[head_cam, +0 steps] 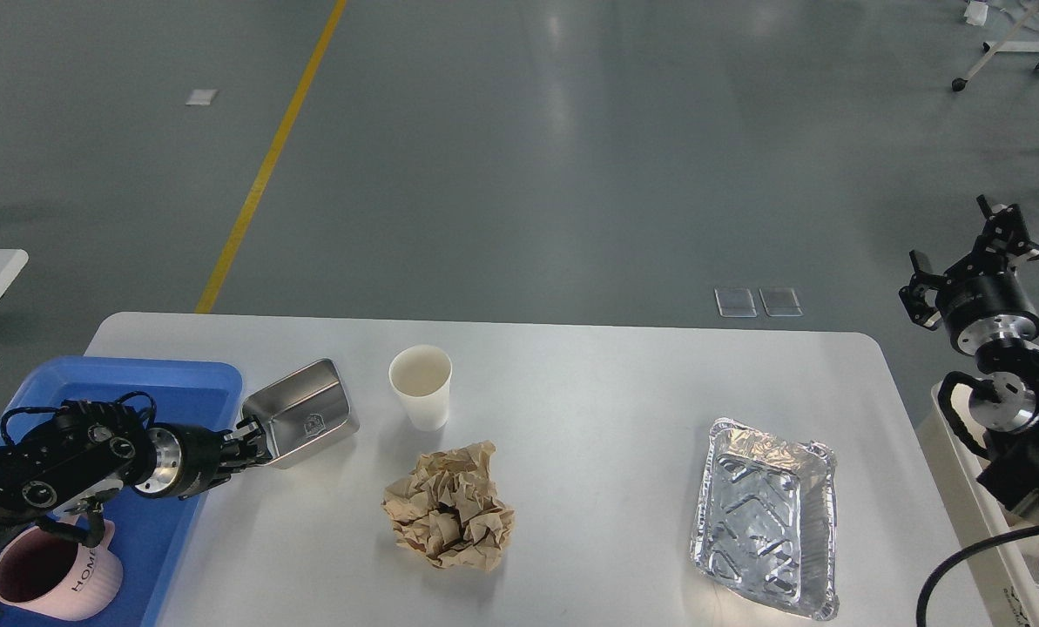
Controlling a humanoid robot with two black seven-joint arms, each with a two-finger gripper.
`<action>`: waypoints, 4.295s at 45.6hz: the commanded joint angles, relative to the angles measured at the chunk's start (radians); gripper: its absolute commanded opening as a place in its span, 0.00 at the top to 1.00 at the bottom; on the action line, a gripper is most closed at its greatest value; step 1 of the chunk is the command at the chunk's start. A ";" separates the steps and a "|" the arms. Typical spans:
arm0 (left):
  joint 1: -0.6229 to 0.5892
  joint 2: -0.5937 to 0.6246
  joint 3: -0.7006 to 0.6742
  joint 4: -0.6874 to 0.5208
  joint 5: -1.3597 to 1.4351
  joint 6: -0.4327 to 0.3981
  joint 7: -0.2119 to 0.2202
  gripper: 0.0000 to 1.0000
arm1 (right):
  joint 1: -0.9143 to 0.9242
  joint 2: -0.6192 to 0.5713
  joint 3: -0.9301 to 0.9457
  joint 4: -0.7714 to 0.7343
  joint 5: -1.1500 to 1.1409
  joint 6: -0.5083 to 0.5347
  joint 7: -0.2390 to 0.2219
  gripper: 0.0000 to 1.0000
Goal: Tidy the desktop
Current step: 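Reach the left gripper to the small metal tray and grasp it, then lift the metal tray and place it into the blue bin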
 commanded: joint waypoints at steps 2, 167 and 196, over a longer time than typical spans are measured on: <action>0.003 0.017 0.002 -0.013 0.001 -0.008 0.003 1.00 | 0.000 0.000 0.000 0.000 0.000 0.000 0.000 0.00; 0.023 0.110 0.082 0.401 -0.470 -0.116 0.032 0.33 | 0.026 0.005 -0.001 0.005 0.000 0.003 0.000 0.00; -0.341 0.293 -0.125 0.398 -0.488 -0.434 0.015 0.03 | 0.069 -0.012 -0.040 0.005 -0.003 0.009 -0.002 0.00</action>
